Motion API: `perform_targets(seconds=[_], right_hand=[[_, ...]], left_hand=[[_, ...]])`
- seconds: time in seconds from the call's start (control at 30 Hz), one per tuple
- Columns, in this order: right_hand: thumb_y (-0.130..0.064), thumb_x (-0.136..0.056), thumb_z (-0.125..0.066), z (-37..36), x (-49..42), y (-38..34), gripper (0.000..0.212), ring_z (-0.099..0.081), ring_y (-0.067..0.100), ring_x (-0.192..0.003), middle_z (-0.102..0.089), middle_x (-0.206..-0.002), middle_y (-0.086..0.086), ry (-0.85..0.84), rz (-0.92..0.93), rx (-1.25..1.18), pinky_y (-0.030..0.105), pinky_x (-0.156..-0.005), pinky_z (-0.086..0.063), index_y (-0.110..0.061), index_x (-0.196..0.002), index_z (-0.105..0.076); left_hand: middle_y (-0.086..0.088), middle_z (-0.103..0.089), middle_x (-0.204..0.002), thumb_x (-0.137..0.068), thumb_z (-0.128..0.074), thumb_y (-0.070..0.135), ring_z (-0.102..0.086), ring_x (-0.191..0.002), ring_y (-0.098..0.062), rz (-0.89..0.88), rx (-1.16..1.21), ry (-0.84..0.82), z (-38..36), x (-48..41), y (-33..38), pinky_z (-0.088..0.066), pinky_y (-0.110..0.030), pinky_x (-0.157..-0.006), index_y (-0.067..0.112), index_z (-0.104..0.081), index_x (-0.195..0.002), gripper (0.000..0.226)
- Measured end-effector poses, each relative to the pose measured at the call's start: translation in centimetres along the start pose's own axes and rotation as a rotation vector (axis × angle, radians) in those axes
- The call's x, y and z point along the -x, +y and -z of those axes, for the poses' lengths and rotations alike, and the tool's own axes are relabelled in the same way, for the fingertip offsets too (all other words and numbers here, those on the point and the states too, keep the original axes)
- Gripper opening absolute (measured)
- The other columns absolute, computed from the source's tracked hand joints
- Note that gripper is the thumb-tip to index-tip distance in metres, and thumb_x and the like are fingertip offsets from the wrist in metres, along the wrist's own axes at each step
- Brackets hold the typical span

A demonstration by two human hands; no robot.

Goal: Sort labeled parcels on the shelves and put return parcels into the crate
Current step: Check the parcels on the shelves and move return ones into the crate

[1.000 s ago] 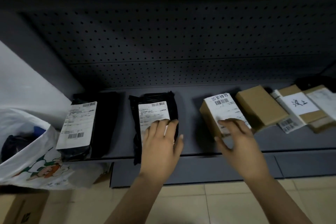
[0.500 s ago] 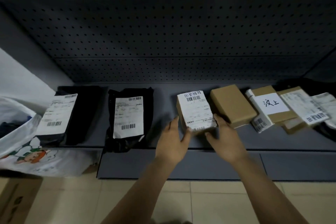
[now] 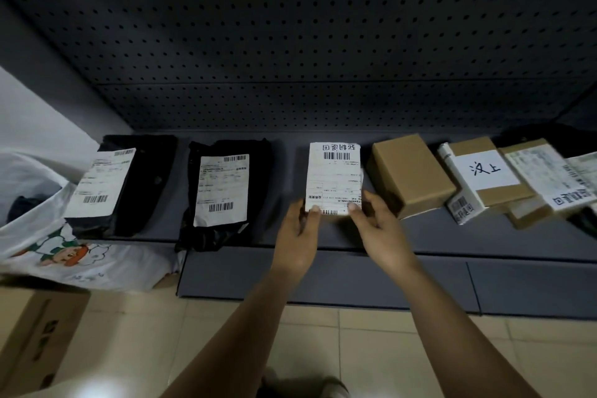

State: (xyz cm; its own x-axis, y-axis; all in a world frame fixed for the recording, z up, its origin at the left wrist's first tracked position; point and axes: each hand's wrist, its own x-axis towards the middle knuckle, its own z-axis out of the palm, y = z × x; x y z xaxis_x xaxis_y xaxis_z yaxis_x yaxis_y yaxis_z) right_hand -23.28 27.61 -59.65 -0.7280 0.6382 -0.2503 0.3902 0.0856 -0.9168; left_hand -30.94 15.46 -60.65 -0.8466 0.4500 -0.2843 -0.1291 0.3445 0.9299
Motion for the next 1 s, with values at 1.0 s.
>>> perform_targets(seconds=[1.0], right_hand=[[-0.04, -0.072, -0.083, 6.5, 9.3, -13.2, 0.083, -0.035, 0.009, -0.135, -0.038, -0.143, -0.012, -0.359, 0.382, 0.443, 0.026, -0.113, -0.028, -0.028, -0.143, -0.042]], left_hand=[[0.015, -0.041, -0.136, -0.065, -0.076, 0.045, -0.043, -0.128, -0.003, -0.487, -0.439, -0.321, 12.9, 8.6, 13.8, -0.038, -0.033, -0.108, 0.04, -0.061, -0.119, 0.056]])
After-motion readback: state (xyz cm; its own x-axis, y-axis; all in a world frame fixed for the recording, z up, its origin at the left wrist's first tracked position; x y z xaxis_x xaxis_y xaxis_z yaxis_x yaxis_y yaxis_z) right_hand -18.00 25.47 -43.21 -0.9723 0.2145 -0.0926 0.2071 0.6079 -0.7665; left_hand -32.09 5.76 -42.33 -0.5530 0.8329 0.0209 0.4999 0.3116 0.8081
